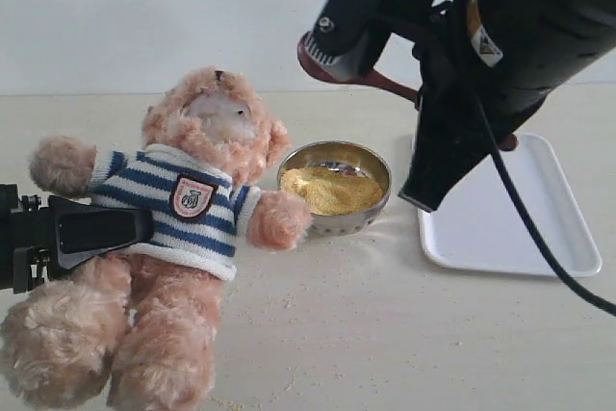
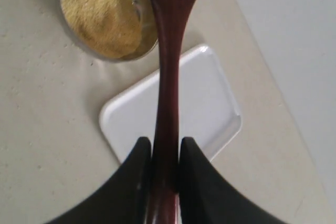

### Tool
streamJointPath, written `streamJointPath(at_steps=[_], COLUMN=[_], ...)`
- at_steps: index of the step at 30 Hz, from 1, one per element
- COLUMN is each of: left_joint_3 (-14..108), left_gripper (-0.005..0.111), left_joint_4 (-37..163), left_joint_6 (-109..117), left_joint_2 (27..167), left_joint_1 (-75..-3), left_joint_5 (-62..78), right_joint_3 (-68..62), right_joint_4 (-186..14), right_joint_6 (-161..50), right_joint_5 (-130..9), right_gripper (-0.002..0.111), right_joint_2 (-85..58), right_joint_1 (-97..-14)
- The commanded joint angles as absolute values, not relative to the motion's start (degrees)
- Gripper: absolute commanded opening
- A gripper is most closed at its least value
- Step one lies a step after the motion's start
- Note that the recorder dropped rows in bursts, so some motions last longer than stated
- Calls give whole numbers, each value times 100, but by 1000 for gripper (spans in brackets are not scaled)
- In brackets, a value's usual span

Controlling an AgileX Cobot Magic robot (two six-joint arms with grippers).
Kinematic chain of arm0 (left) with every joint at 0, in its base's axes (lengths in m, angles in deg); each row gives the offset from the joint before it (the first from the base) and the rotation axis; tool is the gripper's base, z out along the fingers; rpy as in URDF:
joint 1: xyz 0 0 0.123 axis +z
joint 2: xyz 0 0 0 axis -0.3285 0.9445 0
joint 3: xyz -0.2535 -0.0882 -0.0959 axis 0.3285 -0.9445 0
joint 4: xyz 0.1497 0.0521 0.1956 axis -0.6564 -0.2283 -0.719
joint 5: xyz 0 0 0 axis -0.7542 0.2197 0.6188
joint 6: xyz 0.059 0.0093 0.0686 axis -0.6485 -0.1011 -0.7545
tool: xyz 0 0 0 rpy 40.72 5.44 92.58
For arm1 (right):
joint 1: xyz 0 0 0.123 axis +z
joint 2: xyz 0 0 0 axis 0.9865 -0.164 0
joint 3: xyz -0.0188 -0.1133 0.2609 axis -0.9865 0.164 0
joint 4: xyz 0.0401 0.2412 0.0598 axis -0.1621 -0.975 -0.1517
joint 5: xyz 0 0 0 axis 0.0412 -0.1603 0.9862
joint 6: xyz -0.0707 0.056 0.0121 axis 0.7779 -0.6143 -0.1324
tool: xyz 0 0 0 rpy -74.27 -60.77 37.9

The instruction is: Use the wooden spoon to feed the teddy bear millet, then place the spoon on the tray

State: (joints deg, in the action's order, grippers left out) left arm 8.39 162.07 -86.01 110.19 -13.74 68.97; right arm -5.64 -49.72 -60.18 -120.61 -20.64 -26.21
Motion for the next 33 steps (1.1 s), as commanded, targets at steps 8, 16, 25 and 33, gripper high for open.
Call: streamJointPath(at_steps=[8, 16, 25, 33], left_joint_3=[839, 839, 839, 839], left_gripper=[5, 5, 5, 5], left_joint_4=[16197, 16101, 16061, 15907], left_joint_6=[-8662, -8613, -8633, -8633], left_joint_2=[11022, 11022, 11022, 11022], left_joint_1=[-1362, -1362, -1362, -1362], left_joint_5=[6850, 6730, 6684, 6291], right_joint_3=[-668, -1544, -1706, -1706], right_joint_4=[-5588, -4930, -4506, -3834], right_joint_6=[-4447, -4300, -4044, -4121], right_joint_5=[-12809, -12770, -12680, -12436], right_gripper=[0, 0, 0, 0], right_joint_2=[-3305, -4102, -4938, -5355], right_joint_1=[-3716, -3716, -3716, -3704])
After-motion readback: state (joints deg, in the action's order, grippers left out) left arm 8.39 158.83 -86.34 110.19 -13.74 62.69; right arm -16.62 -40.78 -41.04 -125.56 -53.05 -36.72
